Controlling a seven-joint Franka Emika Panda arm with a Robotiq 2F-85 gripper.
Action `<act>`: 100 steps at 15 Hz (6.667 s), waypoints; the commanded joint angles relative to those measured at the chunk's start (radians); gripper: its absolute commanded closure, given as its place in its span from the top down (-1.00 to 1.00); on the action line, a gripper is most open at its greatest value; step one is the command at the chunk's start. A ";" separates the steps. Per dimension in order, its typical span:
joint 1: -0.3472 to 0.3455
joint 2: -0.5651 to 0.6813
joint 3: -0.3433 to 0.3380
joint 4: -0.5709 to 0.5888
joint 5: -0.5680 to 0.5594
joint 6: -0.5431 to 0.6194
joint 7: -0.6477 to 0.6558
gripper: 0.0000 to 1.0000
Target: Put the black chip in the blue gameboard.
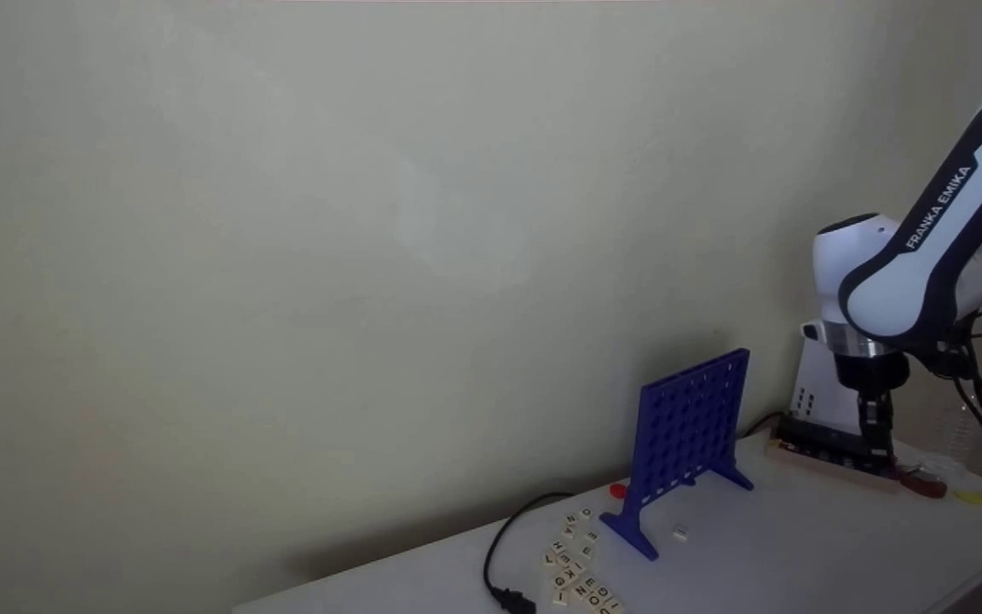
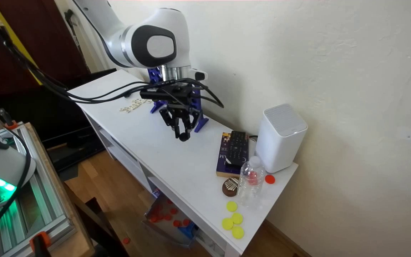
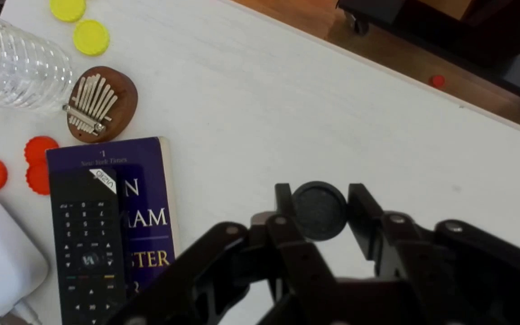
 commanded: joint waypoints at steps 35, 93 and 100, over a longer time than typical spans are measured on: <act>-0.975 -0.164 0.897 -0.365 -0.115 0.889 0.047 -0.80; -1.098 0.024 1.055 -0.206 -0.178 0.798 0.133 -0.30; -1.098 0.024 1.055 -0.206 -0.178 0.800 0.133 -0.30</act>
